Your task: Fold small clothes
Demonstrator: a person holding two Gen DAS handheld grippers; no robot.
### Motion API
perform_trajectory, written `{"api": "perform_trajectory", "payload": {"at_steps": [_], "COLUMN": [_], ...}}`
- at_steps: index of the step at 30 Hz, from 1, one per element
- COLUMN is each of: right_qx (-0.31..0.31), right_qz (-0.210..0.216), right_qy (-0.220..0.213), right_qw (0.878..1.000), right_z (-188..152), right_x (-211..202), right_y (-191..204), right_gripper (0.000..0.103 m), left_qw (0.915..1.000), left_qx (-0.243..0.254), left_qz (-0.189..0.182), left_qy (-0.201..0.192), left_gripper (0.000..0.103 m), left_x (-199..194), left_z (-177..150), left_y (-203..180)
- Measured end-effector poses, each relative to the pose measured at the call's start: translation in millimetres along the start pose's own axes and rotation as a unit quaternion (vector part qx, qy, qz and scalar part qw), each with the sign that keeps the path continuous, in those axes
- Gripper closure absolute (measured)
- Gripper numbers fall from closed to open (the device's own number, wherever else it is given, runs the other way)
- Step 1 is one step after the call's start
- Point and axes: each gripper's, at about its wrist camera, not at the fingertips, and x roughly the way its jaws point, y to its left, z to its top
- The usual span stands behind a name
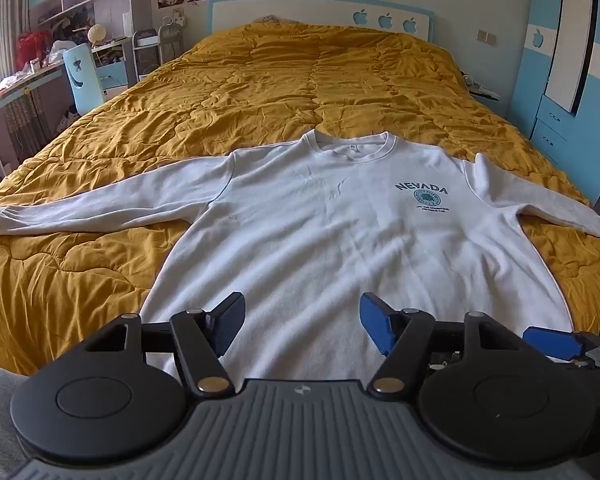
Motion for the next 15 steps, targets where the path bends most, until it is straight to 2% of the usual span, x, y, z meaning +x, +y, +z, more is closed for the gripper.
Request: {"api": "perform_trajectory", "payload": {"at_steps": [1, 4, 5, 15], "right_qx": [-0.001, -0.008, -0.009, -0.016], "right_qz": [0.001, -0.009, -0.010, -0.013], "right_qy": [0.001, -0.007, -0.007, -0.004], "right_qw": [1.000, 1.000, 1.000, 1.000], "right_z": [0.3, -0.7, -0.9, 1.2], "right_x": [0.5, -0.3, -0.4, -1.4], "right_y": [-0.2, 1.9, 2.4, 10.2], "right_gripper": [0.021, 0.021, 0.021, 0.021], "left_qw": [0.9995, 0.9998, 0.9999, 0.9998], "left_qx": [0.015, 0.004, 0.000, 0.006], "left_qz": [0.014, 0.000, -0.010, -0.011], "left_qy": [0.023, -0.018, -0.013, -0.016], "left_gripper": [0.026, 0.026, 0.025, 0.024], "left_x": [6.9, -7.9, -6.5, -2.0], "left_z": [12.0, -1.3, -2.1, -5.6], "left_y": [-9.4, -14.0, -5.7, -1.0]}}
